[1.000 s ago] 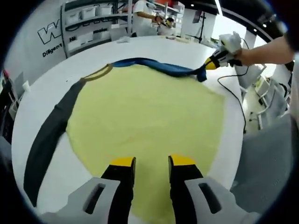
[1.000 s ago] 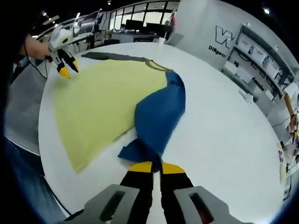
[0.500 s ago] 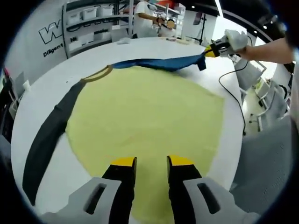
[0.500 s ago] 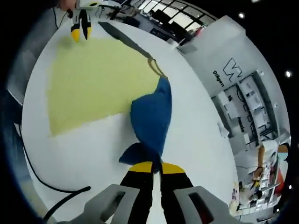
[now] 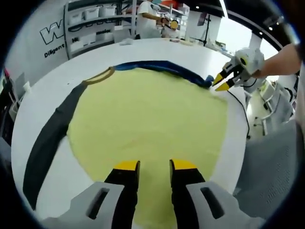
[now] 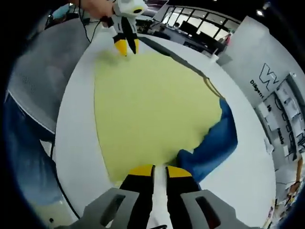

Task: Fold the garment on the visible template until the final outline fits inside the template.

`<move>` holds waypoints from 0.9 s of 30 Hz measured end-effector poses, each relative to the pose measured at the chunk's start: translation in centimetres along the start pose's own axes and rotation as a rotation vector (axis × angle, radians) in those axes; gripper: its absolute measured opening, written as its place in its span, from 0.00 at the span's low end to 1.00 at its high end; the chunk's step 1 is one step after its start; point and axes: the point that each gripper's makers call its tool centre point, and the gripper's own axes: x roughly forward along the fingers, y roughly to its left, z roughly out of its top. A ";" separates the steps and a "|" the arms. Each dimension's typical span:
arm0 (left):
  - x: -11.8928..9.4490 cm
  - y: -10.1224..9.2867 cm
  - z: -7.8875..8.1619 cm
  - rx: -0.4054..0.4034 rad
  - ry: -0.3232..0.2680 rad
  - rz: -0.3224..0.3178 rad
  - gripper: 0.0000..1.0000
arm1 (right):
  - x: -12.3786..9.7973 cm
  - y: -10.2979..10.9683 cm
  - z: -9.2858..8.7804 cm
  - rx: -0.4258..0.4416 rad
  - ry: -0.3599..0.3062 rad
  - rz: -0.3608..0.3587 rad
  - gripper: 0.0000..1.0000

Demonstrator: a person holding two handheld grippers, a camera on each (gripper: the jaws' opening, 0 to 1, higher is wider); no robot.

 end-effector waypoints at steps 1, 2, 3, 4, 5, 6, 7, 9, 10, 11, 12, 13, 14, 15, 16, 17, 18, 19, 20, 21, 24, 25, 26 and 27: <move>0.0 0.0 0.0 -0.001 0.000 0.000 0.28 | -0.2 -0.4 -0.1 0.040 -0.005 -0.018 0.01; 0.0 0.0 -0.1 -0.003 0.001 -0.001 0.28 | -0.6 -1.1 -0.6 0.102 -0.006 -0.045 0.01; 0.0 0.0 -0.1 -0.004 0.003 -0.001 0.27 | -0.9 -1.7 -1.1 0.167 -0.007 -0.063 0.00; 0.1 -0.1 -0.1 -0.004 0.004 -0.001 0.27 | -1.2 -2.2 -1.4 0.204 -0.015 -0.082 0.00; 0.1 -0.1 -0.2 -0.004 0.004 -0.003 0.27 | -1.6 -2.8 -1.5 0.245 -0.045 -0.101 0.01; 0.2 -0.2 -0.2 -0.003 0.005 -0.005 0.27 | -1.9 -3.1 -1.8 0.259 -0.045 -0.113 0.02; 0.2 -0.2 -0.2 -0.002 0.005 -0.006 0.27 | -2.1 -3.4 -2.3 0.260 -0.032 -0.120 0.01; 0.3 -0.3 -0.1 -0.004 0.001 -0.009 0.27 | -2.6 -4.1 -3.1 0.332 -0.039 -0.139 0.01; 0.3 -0.3 0.0 -0.003 0.000 -0.009 0.27 | -2.8 -4.3 -3.0 0.360 -0.055 -0.146 0.03; 0.3 -0.3 0.0 -0.003 -0.001 -0.010 0.27 | -3.1 -4.6 -3.4 0.392 -0.054 -0.154 0.03; 0.3 -0.3 0.2 -0.004 -0.005 -0.012 0.27 | -3.2 -4.8 -3.6 0.426 -0.053 -0.154 0.03; 0.4 -0.3 0.2 -0.005 -0.006 -0.012 0.27 | -3.4 -4.9 -3.7 0.464 -0.065 -0.151 0.04; 0.4 -0.3 0.2 -0.005 -0.006 -0.012 0.27 | -3.5 -5.1 -3.8 0.474 -0.071 -0.154 0.06; 0.4 -0.3 0.2 -0.005 -0.005 -0.012 0.27 | -3.7 -5.4 -4.3 0.492 -0.064 -0.169 0.07; 0.4 -0.3 0.2 -0.005 -0.006 -0.012 0.27 | -3.8 -5.7 -4.4 0.494 -0.067 -0.175 0.09; 0.4 -0.3 0.2 -0.005 -0.006 -0.012 0.27 | -3.9 -6.0 -4.8 0.547 -0.073 -0.183 0.10; 0.4 -0.3 0.2 -0.005 -0.006 -0.012 0.27 | -4.0 -6.4 -4.9 0.546 -0.080 -0.193 0.12; 0.4 -0.4 0.2 -0.005 -0.006 -0.013 0.27 | -4.0 -6.7 -5.1 0.540 -0.078 -0.192 0.12; 0.4 -0.4 0.2 -0.004 -0.006 -0.013 0.27 | -3.8 -6.7 -5.2 0.537 -0.075 -0.191 0.12; 0.4 -0.4 0.2 -0.004 -0.005 -0.014 0.27 | -3.7 -6.8 -5.2 0.500 -0.071 -0.189 0.14; 0.4 -0.5 0.2 -0.007 -0.005 -0.014 0.27 | -2.8 -6.6 -5.2 0.386 -0.039 -0.160 0.15; 0.5 -0.5 0.2 -0.006 -0.006 -0.014 0.27 | -2.5 -6.6 -5.0 0.358 -0.043 -0.157 0.15; 0.5 -0.5 0.2 -0.005 -0.006 -0.014 0.27 | -2.3 -6.6 -5.0 0.306 -0.023 -0.145 0.15; 0.5 -0.6 0.2 -0.005 -0.007 -0.015 0.26 | -2.0 -6.5 -4.8 0.282 -0.022 -0.131 0.15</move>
